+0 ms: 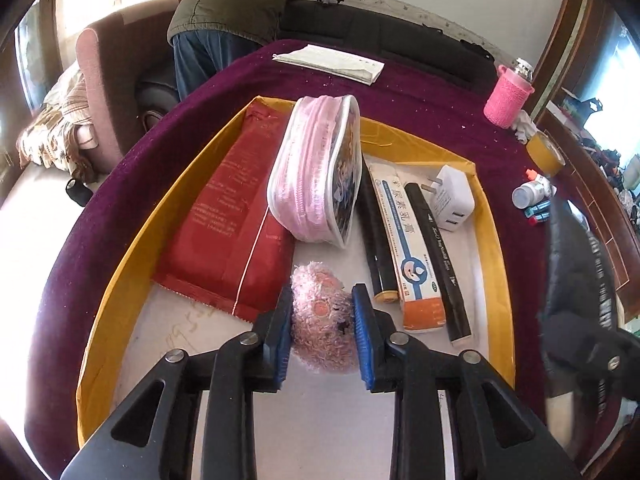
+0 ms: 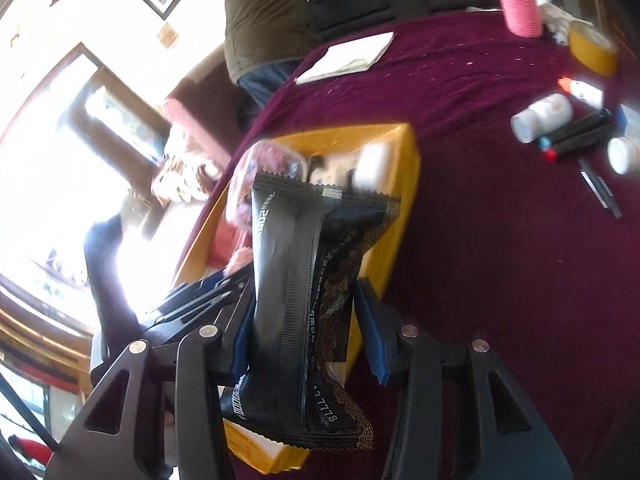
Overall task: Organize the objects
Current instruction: 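Lower the pink ball and black packet into the yellow box and open both grippers, then move both grippers back over the items on the table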
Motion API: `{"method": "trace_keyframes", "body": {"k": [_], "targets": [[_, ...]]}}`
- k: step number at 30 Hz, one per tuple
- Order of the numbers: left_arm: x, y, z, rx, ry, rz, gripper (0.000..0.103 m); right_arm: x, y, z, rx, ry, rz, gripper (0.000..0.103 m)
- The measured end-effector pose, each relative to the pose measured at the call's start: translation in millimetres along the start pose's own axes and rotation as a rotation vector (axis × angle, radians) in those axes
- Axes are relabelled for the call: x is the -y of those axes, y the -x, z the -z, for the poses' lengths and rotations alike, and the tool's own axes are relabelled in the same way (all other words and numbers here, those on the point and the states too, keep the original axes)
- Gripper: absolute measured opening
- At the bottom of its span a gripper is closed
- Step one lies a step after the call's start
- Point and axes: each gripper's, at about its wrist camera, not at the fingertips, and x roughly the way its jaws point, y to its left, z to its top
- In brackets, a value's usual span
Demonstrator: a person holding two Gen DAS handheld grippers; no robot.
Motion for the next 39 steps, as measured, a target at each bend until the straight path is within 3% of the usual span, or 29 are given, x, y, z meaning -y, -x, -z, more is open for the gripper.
{"method": "trace_keyframes", "body": {"k": [2, 6, 9, 15, 17, 21, 25, 34, 39], "targets": [[-8, 9, 5, 0.022, 0.031, 0.027, 0.047, -14, -15, 2, -0.025, 0.027, 0.025, 0.045], [-29, 41, 16, 0.087, 0.086, 0.072, 0.049, -29, -38, 4, -0.069, 0.065, 0.066, 0.045], [-50, 69, 27, 0.158, 0.142, 0.093, 0.060, -37, -52, 6, -0.094, 0.092, 0.108, 0.045], [-76, 95, 48, 0.215, 0.216, 0.088, 0.062, -45, -76, 12, -0.104, 0.124, 0.205, 0.051], [-78, 97, 52, 0.215, 0.218, 0.077, 0.062, -51, -75, 15, -0.085, 0.167, 0.243, 0.058], [-79, 100, 57, 0.218, 0.237, 0.076, 0.062, -53, -57, 20, -0.024, 0.187, 0.229, 0.058], [-65, 101, 61, 0.231, 0.226, 0.051, 0.062, -40, -32, 20, 0.077, 0.151, 0.245, 0.067], [14, 111, 62, 0.257, 0.080, 0.030, 0.062, 20, 41, 22, 0.209, 0.064, 0.313, 0.067], [53, 130, 59, 0.320, 0.020, 0.012, 0.062, 58, 85, 24, 0.303, 0.119, 0.440, 0.067]]}}
